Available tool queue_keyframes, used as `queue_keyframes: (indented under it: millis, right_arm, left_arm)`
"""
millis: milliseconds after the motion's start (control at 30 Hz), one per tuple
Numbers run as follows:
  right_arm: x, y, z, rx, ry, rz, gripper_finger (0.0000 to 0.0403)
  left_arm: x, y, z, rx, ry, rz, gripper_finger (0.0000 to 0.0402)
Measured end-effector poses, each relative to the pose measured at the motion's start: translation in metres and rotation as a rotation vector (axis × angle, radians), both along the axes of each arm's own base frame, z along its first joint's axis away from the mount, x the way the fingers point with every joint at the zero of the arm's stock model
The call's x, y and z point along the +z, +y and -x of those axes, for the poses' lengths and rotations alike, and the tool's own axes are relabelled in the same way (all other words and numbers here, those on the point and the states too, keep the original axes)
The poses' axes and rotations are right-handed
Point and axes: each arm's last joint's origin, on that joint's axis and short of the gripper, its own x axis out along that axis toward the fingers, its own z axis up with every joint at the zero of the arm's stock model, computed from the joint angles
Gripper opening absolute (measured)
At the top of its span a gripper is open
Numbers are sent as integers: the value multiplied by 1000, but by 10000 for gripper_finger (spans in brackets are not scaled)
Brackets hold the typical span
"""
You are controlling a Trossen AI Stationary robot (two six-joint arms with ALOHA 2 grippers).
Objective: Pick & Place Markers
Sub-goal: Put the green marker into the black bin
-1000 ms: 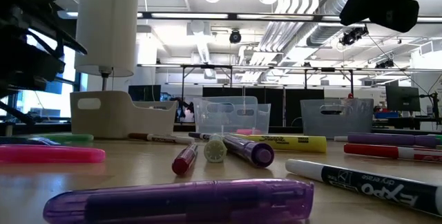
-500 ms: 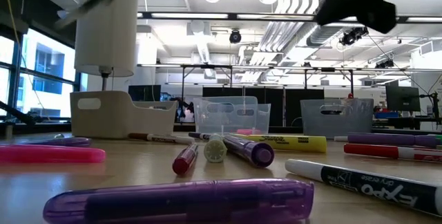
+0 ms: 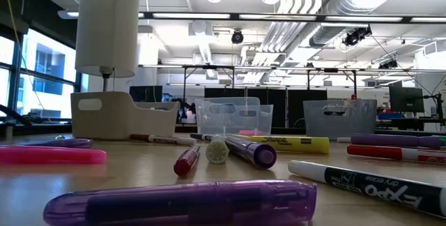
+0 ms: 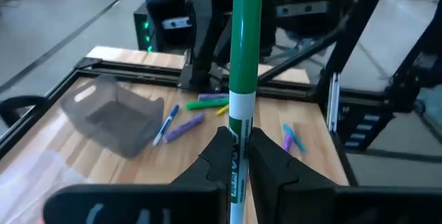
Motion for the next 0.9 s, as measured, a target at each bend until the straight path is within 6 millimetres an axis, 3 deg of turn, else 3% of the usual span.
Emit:
queue_keyframes:
  millis: [233,367,567,733,900]
  right_arm:
    - [21,-3,-19,0,-16,86,120]
    - [20,-6,-39,24,46,106,129]
    - [21,-9,-54,-21,103,129,129]
    - [23,-10,-55,-32,96,159,112]
    - [24,-11,-55,-30,88,180,50]
  left_arm:
    - [-8,22,-19,-7,6,34,19]
    - [-13,27,-35,-34,-34,57,19]
    - [-12,26,-36,-70,-53,61,19]
    - [-12,27,-37,-66,-56,44,19]
    - [-11,26,-37,-68,-64,38,19]
